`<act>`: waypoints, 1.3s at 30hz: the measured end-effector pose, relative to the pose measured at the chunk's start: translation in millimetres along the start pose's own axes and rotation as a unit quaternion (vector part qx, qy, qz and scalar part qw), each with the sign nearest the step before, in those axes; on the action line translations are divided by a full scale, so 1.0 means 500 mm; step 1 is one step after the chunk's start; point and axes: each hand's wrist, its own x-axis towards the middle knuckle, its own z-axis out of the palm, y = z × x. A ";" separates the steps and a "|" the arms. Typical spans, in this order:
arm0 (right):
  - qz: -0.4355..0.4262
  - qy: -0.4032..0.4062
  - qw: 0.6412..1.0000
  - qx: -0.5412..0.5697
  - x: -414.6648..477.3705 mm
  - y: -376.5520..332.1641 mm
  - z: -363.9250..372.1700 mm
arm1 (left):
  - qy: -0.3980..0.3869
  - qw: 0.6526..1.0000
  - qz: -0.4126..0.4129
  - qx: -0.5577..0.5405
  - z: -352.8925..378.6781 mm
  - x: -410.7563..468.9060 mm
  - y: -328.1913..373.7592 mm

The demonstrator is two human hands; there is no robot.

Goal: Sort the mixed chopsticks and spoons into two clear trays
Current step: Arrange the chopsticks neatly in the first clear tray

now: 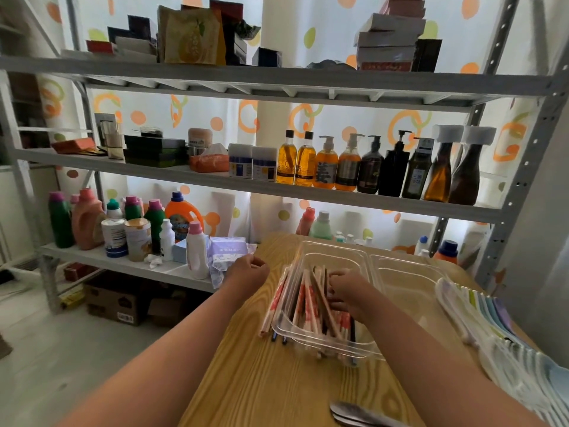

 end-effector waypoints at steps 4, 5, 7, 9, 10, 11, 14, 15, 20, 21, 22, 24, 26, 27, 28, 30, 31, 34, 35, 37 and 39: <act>-0.024 0.024 0.999 0.003 0.006 0.008 -0.007 | -0.069 0.992 -0.019 0.103 0.013 0.000 -0.025; -0.032 0.028 0.999 0.006 0.010 0.011 -0.009 | -0.080 0.989 -0.024 0.126 0.018 -0.001 -0.029; -0.041 0.034 0.999 0.006 0.012 0.015 -0.013 | -0.088 0.983 -0.031 0.156 0.030 0.000 -0.032; -0.053 0.038 0.998 0.007 0.010 0.017 -0.016 | -0.095 0.981 -0.038 0.162 0.041 0.002 -0.028; -0.058 0.039 0.998 0.013 0.007 0.016 -0.017 | -0.103 0.979 -0.043 0.169 0.046 0.003 -0.023; -0.061 0.039 0.997 0.021 0.005 0.016 -0.018 | -0.112 0.976 -0.050 0.181 0.050 0.003 -0.019; -0.068 0.028 0.997 0.033 -0.004 0.013 -0.021 | -0.126 0.963 -0.068 0.230 0.065 0.009 -0.013; -0.068 0.024 0.997 0.037 -0.006 0.012 -0.023 | -0.127 0.958 -0.077 0.244 0.070 0.011 -0.013; -0.067 0.020 0.997 0.042 -0.011 0.006 -0.026 | -0.132 0.945 -0.097 0.282 0.079 0.017 -0.009; -0.066 0.022 0.997 0.040 -0.008 0.007 -0.025 | -0.133 0.945 -0.094 0.284 0.079 0.019 -0.009; -0.062 0.022 0.997 0.038 -0.006 0.008 -0.023 | -0.134 0.944 -0.093 0.287 0.079 0.020 -0.009; -0.057 0.017 0.998 0.036 -0.003 0.009 -0.018 | -0.135 0.941 -0.091 0.298 0.078 0.020 -0.007; -0.050 0.009 0.998 0.040 -0.003 0.011 -0.015 | -0.132 0.937 -0.085 0.313 0.075 0.017 -0.003; -0.046 0.006 0.998 0.042 -0.004 0.010 -0.015 | -0.128 0.936 -0.083 0.318 0.075 0.019 -0.004; -0.044 0.004 0.998 0.045 -0.005 0.010 -0.015 | -0.124 0.935 -0.079 0.322 0.076 0.021 -0.005; -0.041 0.000 0.998 0.050 -0.007 0.010 -0.015 | -0.113 0.933 -0.070 0.334 0.075 0.020 -0.006; -0.039 0.000 0.998 0.052 -0.007 0.009 -0.016 | -0.106 0.932 -0.070 0.338 0.075 0.018 -0.007; -0.034 0.000 0.998 0.058 -0.010 0.007 -0.019 | -0.098 0.934 -0.090 0.332 0.078 0.017 -0.011; -0.033 0.001 0.998 0.062 -0.011 0.006 -0.020 | -0.098 0.933 -0.097 0.333 0.079 0.015 -0.011; -0.032 0.003 0.997 0.068 -0.011 0.004 -0.020 | -0.107 0.927 -0.104 0.345 0.080 0.010 -0.009; -0.029 0.004 0.997 0.071 -0.012 0.002 -0.019 | -0.126 0.923 -0.102 0.349 0.076 0.006 -0.006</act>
